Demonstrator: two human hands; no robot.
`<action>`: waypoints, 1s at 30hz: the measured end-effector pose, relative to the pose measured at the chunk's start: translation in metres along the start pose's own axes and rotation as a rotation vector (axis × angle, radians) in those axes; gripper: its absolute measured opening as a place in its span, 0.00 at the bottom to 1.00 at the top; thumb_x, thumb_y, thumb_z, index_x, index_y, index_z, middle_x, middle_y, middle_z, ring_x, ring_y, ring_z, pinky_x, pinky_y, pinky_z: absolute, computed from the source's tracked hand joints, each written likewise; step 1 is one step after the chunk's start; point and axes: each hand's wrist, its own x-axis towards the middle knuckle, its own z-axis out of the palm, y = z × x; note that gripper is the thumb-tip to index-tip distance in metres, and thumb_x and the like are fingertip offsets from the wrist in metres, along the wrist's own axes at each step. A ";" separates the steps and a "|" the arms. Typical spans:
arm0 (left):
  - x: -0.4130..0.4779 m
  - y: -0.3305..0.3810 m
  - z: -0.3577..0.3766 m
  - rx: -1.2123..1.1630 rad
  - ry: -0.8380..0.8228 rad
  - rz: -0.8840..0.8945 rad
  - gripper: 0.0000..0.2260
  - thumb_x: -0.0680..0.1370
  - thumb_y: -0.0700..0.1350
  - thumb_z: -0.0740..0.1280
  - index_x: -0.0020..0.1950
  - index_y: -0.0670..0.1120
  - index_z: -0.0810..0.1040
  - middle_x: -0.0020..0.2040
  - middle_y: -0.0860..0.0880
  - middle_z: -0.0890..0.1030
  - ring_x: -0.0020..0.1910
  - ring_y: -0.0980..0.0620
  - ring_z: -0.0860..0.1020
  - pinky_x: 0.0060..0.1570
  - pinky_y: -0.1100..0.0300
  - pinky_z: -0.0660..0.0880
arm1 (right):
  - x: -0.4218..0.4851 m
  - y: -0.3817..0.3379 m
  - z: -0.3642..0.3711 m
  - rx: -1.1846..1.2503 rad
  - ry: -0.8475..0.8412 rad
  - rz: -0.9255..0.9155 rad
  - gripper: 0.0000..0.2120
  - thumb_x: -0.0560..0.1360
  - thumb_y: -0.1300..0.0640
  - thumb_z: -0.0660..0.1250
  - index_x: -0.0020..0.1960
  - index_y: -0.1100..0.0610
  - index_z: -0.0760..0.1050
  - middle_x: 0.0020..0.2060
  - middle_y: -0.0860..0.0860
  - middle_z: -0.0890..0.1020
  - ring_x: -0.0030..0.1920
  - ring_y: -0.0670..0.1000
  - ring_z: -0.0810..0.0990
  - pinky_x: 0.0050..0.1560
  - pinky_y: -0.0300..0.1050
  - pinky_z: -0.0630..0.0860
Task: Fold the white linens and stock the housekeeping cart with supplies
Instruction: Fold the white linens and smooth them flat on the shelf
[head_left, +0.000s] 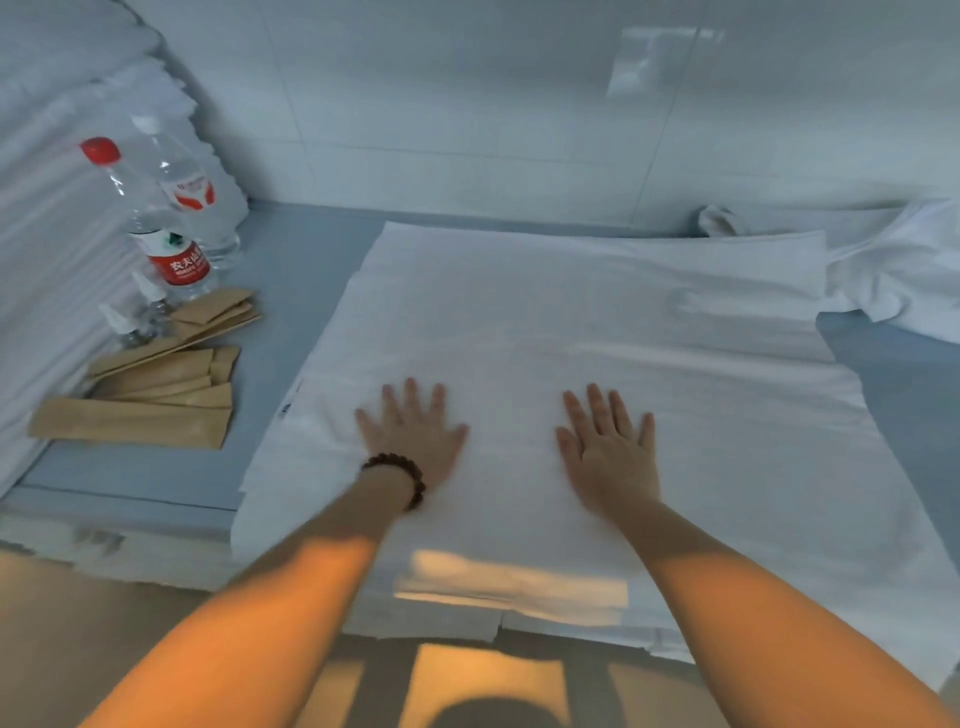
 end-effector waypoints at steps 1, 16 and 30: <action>-0.015 0.021 0.010 -0.004 0.015 0.072 0.30 0.78 0.66 0.42 0.77 0.58 0.39 0.79 0.49 0.38 0.76 0.41 0.37 0.66 0.30 0.38 | 0.000 -0.001 -0.001 0.006 -0.002 0.000 0.26 0.80 0.40 0.40 0.77 0.41 0.42 0.78 0.45 0.43 0.77 0.49 0.40 0.74 0.62 0.39; -0.058 0.068 0.038 0.018 0.119 0.175 0.33 0.70 0.71 0.31 0.74 0.65 0.35 0.78 0.54 0.37 0.76 0.42 0.34 0.60 0.27 0.31 | -0.073 0.104 -0.012 0.032 -0.061 0.271 0.29 0.78 0.35 0.42 0.76 0.38 0.40 0.78 0.47 0.44 0.77 0.53 0.41 0.72 0.68 0.41; 0.004 0.078 0.010 0.057 0.077 0.169 0.31 0.74 0.70 0.36 0.75 0.63 0.35 0.78 0.54 0.37 0.76 0.41 0.36 0.64 0.26 0.37 | -0.015 0.067 -0.001 -0.008 -0.010 0.131 0.30 0.74 0.30 0.36 0.74 0.35 0.38 0.77 0.43 0.42 0.77 0.53 0.39 0.69 0.72 0.39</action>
